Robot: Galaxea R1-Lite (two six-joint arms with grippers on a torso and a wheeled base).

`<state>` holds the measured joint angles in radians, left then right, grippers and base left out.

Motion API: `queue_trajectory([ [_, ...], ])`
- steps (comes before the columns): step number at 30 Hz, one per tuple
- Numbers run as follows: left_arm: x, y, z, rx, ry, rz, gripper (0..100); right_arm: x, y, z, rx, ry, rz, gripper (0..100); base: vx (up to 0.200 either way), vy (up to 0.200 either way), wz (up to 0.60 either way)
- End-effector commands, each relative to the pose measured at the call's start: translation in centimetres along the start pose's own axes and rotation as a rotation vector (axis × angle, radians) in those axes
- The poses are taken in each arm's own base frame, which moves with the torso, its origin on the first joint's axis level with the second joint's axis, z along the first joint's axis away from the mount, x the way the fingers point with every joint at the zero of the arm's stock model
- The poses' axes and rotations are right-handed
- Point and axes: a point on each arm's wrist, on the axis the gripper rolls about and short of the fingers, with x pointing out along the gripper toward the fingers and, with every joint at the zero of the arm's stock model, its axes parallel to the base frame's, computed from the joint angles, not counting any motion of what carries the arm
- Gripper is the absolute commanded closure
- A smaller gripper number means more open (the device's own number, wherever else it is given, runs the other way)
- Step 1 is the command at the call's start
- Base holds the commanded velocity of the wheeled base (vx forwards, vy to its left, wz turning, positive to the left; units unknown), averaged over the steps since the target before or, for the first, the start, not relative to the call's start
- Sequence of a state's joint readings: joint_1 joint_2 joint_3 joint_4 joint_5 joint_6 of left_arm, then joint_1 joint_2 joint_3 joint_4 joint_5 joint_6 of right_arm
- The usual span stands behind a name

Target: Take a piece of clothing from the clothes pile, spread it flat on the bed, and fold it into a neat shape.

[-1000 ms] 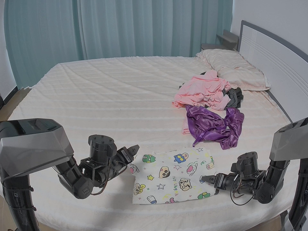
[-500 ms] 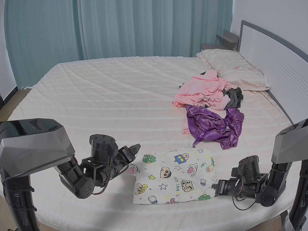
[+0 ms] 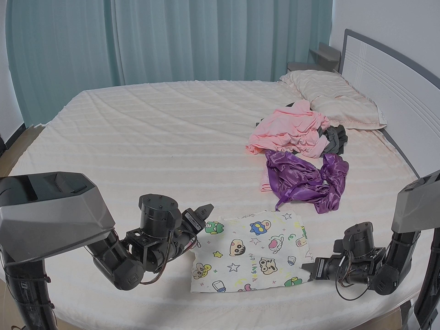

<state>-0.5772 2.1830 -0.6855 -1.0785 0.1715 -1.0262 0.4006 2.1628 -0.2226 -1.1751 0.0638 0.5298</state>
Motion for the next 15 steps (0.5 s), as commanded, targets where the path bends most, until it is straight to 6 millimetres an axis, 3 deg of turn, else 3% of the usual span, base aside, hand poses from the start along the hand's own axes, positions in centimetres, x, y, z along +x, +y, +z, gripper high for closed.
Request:
queue_trajectory([
  [1, -0.3, -0.6, -0.5, -0.001, 0.013, -0.017, 0, 0.1, 0.1, 0.0, -0.002, -0.001, 0.004, 0, 0.0, 0.0, 0.0],
  [7, -0.2, -0.4, -1.1, -0.01, 0.04, -0.016, 0, 0.1, 0.2, 0.3, 0.0, -0.021, 0.006, 0, 0.0, 0.0, 0.0],
  [15, 2.5, 1.4, -3.1, 0.006, 0.07, 0.015, 0, 0.1, 0.1, 0.9, 0.008, -0.051, 0.004, 0, 0.0, 0.0, 0.0],
])
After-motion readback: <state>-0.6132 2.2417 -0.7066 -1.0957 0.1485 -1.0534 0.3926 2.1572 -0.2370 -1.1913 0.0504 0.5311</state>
